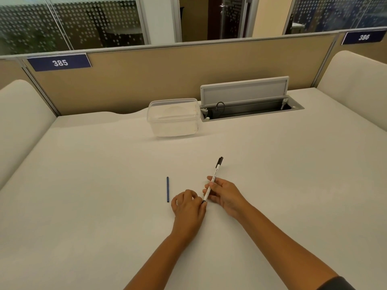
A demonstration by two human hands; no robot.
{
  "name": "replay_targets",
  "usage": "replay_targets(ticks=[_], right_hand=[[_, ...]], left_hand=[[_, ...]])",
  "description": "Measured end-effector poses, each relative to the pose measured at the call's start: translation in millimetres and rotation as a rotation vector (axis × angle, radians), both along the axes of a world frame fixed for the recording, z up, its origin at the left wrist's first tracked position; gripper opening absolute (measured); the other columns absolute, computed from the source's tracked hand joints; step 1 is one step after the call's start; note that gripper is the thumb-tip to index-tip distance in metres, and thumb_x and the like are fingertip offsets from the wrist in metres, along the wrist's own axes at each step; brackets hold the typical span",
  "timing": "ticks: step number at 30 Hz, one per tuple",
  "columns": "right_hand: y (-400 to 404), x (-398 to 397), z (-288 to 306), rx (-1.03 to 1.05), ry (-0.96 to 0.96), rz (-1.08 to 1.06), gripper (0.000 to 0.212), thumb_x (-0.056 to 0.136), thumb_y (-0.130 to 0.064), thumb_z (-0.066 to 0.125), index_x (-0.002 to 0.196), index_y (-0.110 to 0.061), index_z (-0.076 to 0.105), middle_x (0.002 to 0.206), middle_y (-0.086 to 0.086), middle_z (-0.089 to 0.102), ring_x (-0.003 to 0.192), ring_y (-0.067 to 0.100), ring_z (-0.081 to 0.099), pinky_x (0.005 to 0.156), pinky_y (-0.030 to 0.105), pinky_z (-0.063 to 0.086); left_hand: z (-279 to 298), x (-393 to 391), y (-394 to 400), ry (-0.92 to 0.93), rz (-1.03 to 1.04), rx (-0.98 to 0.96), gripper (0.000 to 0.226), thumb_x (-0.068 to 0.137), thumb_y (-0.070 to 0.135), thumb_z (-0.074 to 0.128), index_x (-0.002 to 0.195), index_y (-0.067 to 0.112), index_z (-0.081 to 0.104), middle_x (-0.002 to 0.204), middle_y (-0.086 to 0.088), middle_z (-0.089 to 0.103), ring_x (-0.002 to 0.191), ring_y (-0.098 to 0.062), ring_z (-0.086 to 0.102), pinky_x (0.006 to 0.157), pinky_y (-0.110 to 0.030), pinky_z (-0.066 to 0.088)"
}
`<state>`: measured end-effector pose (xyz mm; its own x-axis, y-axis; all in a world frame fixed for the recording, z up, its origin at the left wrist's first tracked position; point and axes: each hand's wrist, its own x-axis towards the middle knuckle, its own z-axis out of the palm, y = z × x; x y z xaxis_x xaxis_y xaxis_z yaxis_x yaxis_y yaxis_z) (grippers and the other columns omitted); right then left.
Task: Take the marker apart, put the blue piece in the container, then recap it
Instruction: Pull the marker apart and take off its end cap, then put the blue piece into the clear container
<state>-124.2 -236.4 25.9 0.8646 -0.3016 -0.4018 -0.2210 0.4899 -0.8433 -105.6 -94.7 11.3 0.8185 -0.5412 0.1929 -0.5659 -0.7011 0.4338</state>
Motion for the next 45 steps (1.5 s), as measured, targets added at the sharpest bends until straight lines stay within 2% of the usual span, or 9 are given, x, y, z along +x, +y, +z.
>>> replay_targets(ticks=[7, 11, 14, 15, 18, 21, 25, 34, 45], right_hand=[[-8.2, -1.9, 6.9, 0.316, -0.027, -0.075, 0.019, 0.093, -0.001, 0.046, 0.108, -0.002, 0.058, 0.085, 0.009, 0.062, 0.072, 0.018, 0.066, 0.061, 0.025, 0.059], [-12.4, -3.1, 13.4, 0.510, -0.052, -0.157, 0.016, 0.085, 0.004, 0.054, 0.100, 0.003, 0.061, 0.069, 0.009, 0.065, 0.058, 0.016, 0.067, 0.055, 0.026, 0.058], [-45.2, -1.0, 27.3, 0.630, -0.165, -0.363, 0.038, 0.045, 0.008, 0.069, 0.082, 0.004, 0.062, 0.055, 0.010, 0.064, 0.044, 0.015, 0.063, 0.043, 0.024, 0.054], [-59.7, -2.1, 33.6, 0.601, -0.172, -0.401, 0.031, 0.050, 0.005, 0.069, 0.080, 0.003, 0.062, 0.056, 0.009, 0.064, 0.045, 0.014, 0.064, 0.044, 0.024, 0.055], [-91.2, -7.3, 38.1, 0.436, -0.145, -0.404, 0.009, 0.088, -0.004, 0.052, 0.087, -0.002, 0.061, 0.063, 0.005, 0.068, 0.056, 0.012, 0.068, 0.056, 0.026, 0.059], [-87.6, -10.4, 32.2, 0.308, -0.127, -0.355, 0.010, 0.092, -0.007, 0.049, 0.088, -0.007, 0.058, 0.064, 0.003, 0.071, 0.063, 0.014, 0.070, 0.057, 0.030, 0.059], [-62.9, -12.1, 16.9, 0.112, -0.122, -0.311, 0.008, 0.093, -0.008, 0.048, 0.097, -0.011, 0.054, 0.084, 0.008, 0.064, 0.075, 0.018, 0.067, 0.060, 0.032, 0.060], [-33.5, -19.3, 8.4, -0.732, -0.139, -0.079, 0.019, 0.089, -0.019, 0.058, 0.093, -0.037, 0.060, 0.084, -0.005, 0.069, 0.084, 0.011, 0.066, 0.077, 0.030, 0.056], [-29.0, -9.3, 33.3, -0.791, -0.238, -0.089, 0.023, 0.089, -0.021, 0.059, 0.095, -0.043, 0.058, 0.084, -0.011, 0.069, 0.084, 0.008, 0.068, 0.090, 0.041, 0.053]], left_hand=[[16.3, 6.3, -15.2, 0.345, 0.054, -0.069, 0.027, 0.095, 0.029, 0.045, 0.100, 0.010, 0.064, 0.107, 0.000, 0.048, 0.106, -0.019, 0.043, 0.091, -0.029, 0.030], [52.8, -5.7, -17.3, 0.881, 0.033, -0.407, 0.024, 0.088, 0.030, 0.047, 0.069, 0.016, 0.054, 0.085, 0.001, 0.048, 0.078, -0.012, 0.043, 0.069, -0.023, 0.035], [65.2, -24.2, -2.9, 1.158, -0.059, -0.505, 0.021, 0.073, 0.037, 0.041, 0.058, 0.023, 0.043, 0.076, 0.005, 0.042, 0.077, -0.014, 0.036, 0.075, -0.025, 0.028], [63.8, -30.0, 2.1, 1.164, -0.071, -0.487, 0.026, 0.078, 0.040, 0.041, 0.058, 0.024, 0.045, 0.081, 0.006, 0.046, 0.083, -0.013, 0.040, 0.078, -0.024, 0.028], [46.3, -33.1, 6.7, 0.716, -0.003, -0.261, 0.035, 0.096, 0.031, 0.043, 0.065, 0.023, 0.059, 0.098, 0.002, 0.051, 0.097, -0.015, 0.049, 0.079, -0.023, 0.038], [35.0, -27.7, 4.3, 0.127, 0.062, -0.007, 0.026, 0.092, 0.027, 0.052, 0.082, 0.012, 0.070, 0.103, -0.003, 0.058, 0.094, -0.020, 0.053, 0.086, -0.030, 0.041], [17.6, -18.9, -1.4, -0.113, 0.133, 0.063, 0.012, 0.074, 0.017, 0.077, 0.070, 0.007, 0.070, 0.093, -0.010, 0.067, 0.083, -0.030, 0.064, 0.086, -0.052, 0.048], [3.8, -7.5, -3.2, -0.164, 0.190, 0.115, 0.024, 0.078, 0.036, 0.071, 0.069, 0.014, 0.066, 0.093, -0.004, 0.065, 0.085, -0.025, 0.062, 0.097, -0.057, 0.035], [-3.8, -3.4, -2.3, -0.079, 0.185, -0.002, 0.049, 0.081, 0.050, 0.061, 0.110, 0.011, 0.057, 0.109, -0.006, 0.062, 0.103, -0.025, 0.056, 0.102, -0.047, 0.036]])
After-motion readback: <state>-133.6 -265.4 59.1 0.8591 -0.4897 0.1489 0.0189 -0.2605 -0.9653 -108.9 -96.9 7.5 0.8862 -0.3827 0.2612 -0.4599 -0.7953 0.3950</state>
